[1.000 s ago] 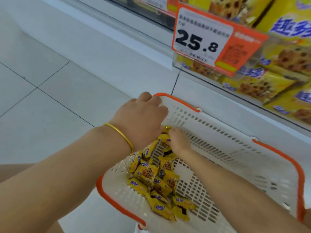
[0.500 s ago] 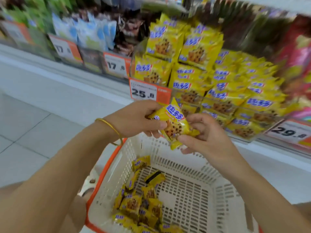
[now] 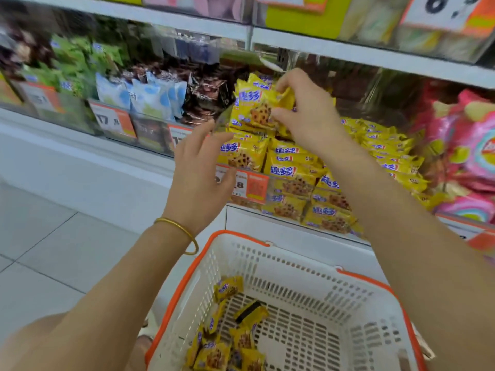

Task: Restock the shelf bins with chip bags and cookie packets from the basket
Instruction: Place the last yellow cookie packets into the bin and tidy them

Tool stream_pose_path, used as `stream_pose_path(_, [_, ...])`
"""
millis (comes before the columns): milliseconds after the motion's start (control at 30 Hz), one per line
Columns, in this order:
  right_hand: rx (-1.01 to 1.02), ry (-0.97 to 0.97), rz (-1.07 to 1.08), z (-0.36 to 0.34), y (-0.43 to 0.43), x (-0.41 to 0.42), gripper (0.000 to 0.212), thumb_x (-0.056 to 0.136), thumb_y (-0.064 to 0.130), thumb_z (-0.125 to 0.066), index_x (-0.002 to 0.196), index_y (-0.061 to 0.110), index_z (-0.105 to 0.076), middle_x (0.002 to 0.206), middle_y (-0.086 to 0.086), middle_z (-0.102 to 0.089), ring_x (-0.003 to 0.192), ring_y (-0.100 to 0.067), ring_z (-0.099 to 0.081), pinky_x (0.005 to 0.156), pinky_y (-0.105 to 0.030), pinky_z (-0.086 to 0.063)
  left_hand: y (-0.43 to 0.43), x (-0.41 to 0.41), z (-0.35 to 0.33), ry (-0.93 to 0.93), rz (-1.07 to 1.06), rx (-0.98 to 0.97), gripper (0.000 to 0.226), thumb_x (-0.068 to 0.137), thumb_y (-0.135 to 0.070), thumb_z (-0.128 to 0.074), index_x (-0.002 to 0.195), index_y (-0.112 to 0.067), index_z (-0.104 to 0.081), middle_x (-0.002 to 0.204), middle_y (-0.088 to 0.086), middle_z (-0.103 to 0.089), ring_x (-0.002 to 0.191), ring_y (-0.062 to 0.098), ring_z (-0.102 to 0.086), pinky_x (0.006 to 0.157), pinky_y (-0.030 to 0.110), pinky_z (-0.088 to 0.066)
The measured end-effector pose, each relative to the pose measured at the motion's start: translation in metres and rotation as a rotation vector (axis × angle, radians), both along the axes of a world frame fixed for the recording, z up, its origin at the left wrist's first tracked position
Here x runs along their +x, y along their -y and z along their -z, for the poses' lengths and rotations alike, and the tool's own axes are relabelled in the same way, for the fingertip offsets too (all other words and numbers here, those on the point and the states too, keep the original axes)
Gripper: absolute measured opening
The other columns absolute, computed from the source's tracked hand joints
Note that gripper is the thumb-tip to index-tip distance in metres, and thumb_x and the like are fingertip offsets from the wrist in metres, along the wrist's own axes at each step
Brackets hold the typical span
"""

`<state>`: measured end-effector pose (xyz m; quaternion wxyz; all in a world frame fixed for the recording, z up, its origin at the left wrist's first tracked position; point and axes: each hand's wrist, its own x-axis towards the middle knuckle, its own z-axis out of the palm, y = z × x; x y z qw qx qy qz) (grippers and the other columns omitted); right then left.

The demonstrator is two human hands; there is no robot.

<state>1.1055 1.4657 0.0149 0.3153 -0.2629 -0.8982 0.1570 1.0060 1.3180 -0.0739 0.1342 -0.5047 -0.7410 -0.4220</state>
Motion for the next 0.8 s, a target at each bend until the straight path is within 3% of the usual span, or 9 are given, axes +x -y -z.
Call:
stream_pose_path(133, [0.042, 0.171, -0.026, 0.013, -0.001, -0.023, 0.025, 0.093, 0.017, -0.057, 0.115, 0.015, -0.046, 0.095, -0.004, -0.055, 0.084, -0.025, -0.051, 0.075, -0.038, -0.045, -0.003, 0.001, 0.004, -0.008, 0.007, -0.079, 0.052, 0.076, -0.019, -0.055, 0.127, -0.012, -0.052, 0.145, 0.012, -0.036, 0.13, 0.034, -0.034, 0.103, 0.024, -0.016])
stream_pose_path(233, [0.06, 0.224, 0.003, 0.011, -0.006, -0.029, 0.025, 0.093, 0.018, -0.058, 0.116, 0.013, -0.051, 0.109, -0.009, -0.058, 0.087, -0.024, -0.053, 0.076, -0.039, -0.047, -0.004, 0.002, 0.005, -0.018, 0.015, -0.113, 0.052, 0.076, -0.018, -0.054, 0.127, -0.012, -0.052, 0.146, 0.012, -0.036, 0.13, 0.035, -0.034, 0.105, 0.033, -0.022])
stream_pose_path(300, [0.014, 0.234, -0.006, 0.006, -0.006, -0.03, 0.025, 0.092, 0.016, -0.059, 0.116, 0.011, -0.052, 0.106, -0.009, -0.055, 0.088, -0.026, -0.056, 0.079, -0.044, -0.051, -0.005, 0.004, 0.005, -0.031, 0.017, -0.123, 0.052, 0.076, -0.018, -0.054, 0.128, -0.012, -0.052, 0.146, 0.013, -0.036, 0.13, 0.035, -0.035, 0.106, 0.038, -0.026])
stream_pose_path(467, [0.007, 0.242, 0.02, 0.001, 0.0, -0.014, 0.039, 0.092, 0.018, -0.059, 0.128, 0.015, -0.045, 0.102, -0.005, -0.052, 0.089, -0.024, -0.055, 0.08, -0.04, -0.05, 0.001, 0.008, 0.008, -0.043, -0.001, -0.085, 0.051, 0.076, -0.015, -0.054, 0.127, -0.012, -0.053, 0.144, 0.012, -0.039, 0.128, 0.029, -0.033, 0.105, 0.024, -0.02])
stream_pose_path(567, [0.081, -0.011, 0.021, 0.003, 0.03, 0.035, 0.037, 0.092, 0.014, -0.057, 0.128, 0.018, -0.046, 0.094, 0.001, -0.057, 0.086, -0.019, -0.059, 0.074, -0.038, -0.05, 0.014, 0.018, 0.011, -0.056, -0.014, -0.07, 0.045, 0.078, -0.016, -0.051, 0.123, -0.012, -0.055, 0.134, 0.011, -0.046, 0.119, 0.027, -0.039, 0.101, 0.019, -0.021])
stream_pose_path(633, [-0.104, -0.148, -0.109, 0.02, 0.057, 0.071, 0.025, 0.091, 0.013, -0.057, 0.114, 0.023, -0.054, 0.081, 0.009, -0.057, 0.073, -0.013, -0.061, 0.061, -0.033, -0.052, 0.023, 0.023, 0.017, -0.077, -0.019, -0.105, 0.043, 0.078, -0.017, -0.048, 0.12, -0.01, -0.056, 0.13, 0.013, -0.048, 0.116, 0.029, -0.042, 0.1, 0.023, -0.024])
stream_pose_path(700, [-0.378, -0.024, -0.185, 0.064, 0.069, 0.089, 0.019, 0.092, 0.013, -0.057, 0.102, 0.029, -0.056, 0.077, 0.007, -0.059, 0.064, -0.008, -0.063, 0.053, -0.026, -0.051, 0.032, 0.028, 0.03, -0.107, -0.001, -0.19, 0.042, 0.077, -0.013, -0.05, 0.118, -0.007, -0.057, 0.13, 0.016, -0.05, 0.116, 0.033, -0.043, 0.1, 0.028, -0.025])
stream_pose_path(800, [-0.544, 0.466, -0.165, 0.166, 0.06, 0.084, 0.014, 0.096, 0.018, -0.052, 0.108, 0.023, -0.057, 0.087, 0.007, -0.06, 0.072, -0.009, -0.062, 0.061, -0.025, -0.051, 0.042, 0.034, 0.051, -0.091, 0.069, -0.376, 0.04, 0.075, -0.009, -0.054, 0.115, -0.006, -0.06, 0.129, 0.017, -0.052, 0.114, 0.04, -0.046, 0.098, 0.033, -0.028])
